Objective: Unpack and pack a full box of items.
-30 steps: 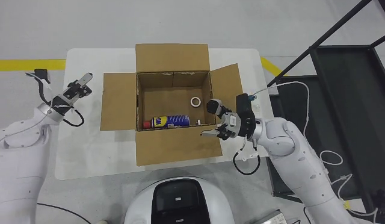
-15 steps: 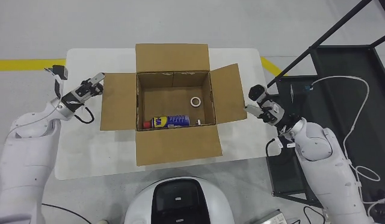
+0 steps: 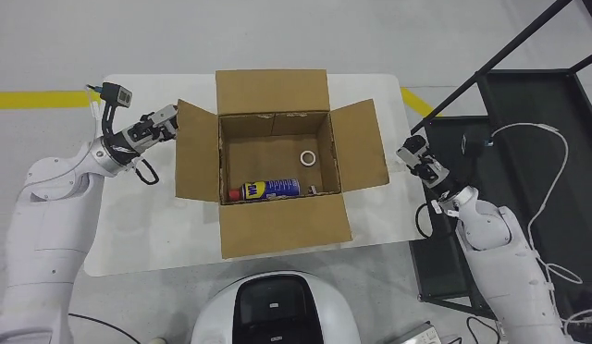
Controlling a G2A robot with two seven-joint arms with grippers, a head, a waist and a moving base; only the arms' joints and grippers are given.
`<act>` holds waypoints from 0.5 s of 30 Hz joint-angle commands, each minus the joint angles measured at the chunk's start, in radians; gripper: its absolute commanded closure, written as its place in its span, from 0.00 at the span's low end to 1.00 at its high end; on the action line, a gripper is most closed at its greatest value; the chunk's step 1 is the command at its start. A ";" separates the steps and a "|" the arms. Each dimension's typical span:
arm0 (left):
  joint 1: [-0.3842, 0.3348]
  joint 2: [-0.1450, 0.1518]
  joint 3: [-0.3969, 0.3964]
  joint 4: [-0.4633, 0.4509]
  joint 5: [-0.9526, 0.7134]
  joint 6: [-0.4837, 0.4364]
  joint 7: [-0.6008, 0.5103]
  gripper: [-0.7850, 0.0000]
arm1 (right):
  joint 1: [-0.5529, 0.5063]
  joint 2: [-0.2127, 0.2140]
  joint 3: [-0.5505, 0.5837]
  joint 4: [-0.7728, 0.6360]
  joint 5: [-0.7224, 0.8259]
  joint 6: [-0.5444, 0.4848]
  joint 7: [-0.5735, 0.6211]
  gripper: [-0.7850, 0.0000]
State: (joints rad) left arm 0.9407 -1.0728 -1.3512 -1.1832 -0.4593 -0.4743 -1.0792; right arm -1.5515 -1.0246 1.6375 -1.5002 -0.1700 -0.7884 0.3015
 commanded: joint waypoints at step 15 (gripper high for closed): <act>-0.027 -0.024 0.124 -0.085 -0.003 0.057 0.022 0.00 | 0.149 -0.024 -0.262 0.078 0.254 -0.157 0.237 0.00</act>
State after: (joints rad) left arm 0.9156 -1.0948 -1.2363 -1.2697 -0.4656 -0.4171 -1.0617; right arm -1.4087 -1.0475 1.3907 -1.4160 0.0760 -0.9396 0.5291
